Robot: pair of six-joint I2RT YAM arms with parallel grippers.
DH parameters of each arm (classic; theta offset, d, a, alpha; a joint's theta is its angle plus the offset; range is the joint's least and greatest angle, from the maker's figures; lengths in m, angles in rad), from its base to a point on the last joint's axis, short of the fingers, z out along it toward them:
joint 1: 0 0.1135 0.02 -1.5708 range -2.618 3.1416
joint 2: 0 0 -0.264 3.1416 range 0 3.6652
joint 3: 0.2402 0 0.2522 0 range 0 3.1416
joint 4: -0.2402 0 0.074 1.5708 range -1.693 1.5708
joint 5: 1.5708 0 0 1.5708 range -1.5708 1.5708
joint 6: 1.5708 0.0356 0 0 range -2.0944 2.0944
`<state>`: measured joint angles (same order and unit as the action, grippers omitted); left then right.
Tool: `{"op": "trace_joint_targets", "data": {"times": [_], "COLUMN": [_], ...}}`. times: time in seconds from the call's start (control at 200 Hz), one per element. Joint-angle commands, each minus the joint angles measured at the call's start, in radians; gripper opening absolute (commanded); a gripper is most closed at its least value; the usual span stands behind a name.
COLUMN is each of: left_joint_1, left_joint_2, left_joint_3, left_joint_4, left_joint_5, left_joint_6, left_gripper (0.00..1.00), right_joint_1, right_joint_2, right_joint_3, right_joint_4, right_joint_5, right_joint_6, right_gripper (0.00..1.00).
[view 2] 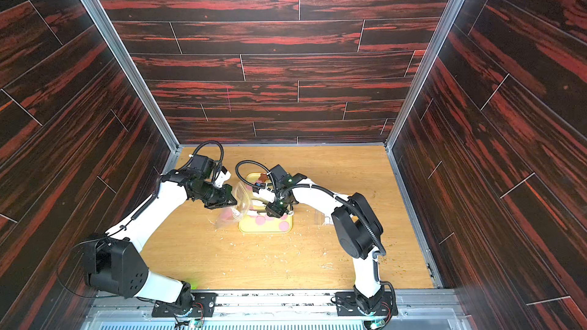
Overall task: Put the cookies into a resealable bag to prevent moisture
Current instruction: Pick up the cookie from the tray, then place the cookie in the ziploc bag.
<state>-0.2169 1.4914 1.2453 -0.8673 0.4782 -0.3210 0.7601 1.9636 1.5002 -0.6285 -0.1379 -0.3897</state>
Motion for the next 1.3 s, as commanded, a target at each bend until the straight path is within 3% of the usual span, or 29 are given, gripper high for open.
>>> {"op": "trace_joint_targets", "data": {"times": [0.0, 0.431, 0.867, 1.122, 1.293], "left_joint_1": [0.007, 0.007, 0.007, 0.007, 0.007], "left_joint_2": [-0.032, -0.028, -0.007, 0.002, 0.001], "left_joint_3": [-0.009, -0.002, 0.008, 0.021, 0.021], "left_joint_4": [-0.018, -0.016, -0.015, -0.016, -0.017], "left_joint_5": [-0.009, -0.008, -0.001, 0.000, 0.002], "left_joint_6": [0.021, 0.021, 0.025, 0.025, 0.023], "left_gripper": [0.00, 0.00, 0.00, 0.00, 0.00], "right_joint_1": [0.012, 0.011, -0.064, -0.075, -0.074], "right_joint_2": [0.039, -0.065, -0.360, -0.529, -0.509], "right_joint_3": [0.035, -0.014, -0.219, -0.252, -0.246], "right_joint_4": [-0.026, -0.014, 0.019, 0.053, 0.096], "right_joint_5": [0.007, 0.051, 0.077, -0.070, -0.229], "right_joint_6": [-0.021, -0.002, 0.058, 0.072, 0.087], "right_gripper": [0.44, 0.40, 0.40, 0.40, 0.41]}}
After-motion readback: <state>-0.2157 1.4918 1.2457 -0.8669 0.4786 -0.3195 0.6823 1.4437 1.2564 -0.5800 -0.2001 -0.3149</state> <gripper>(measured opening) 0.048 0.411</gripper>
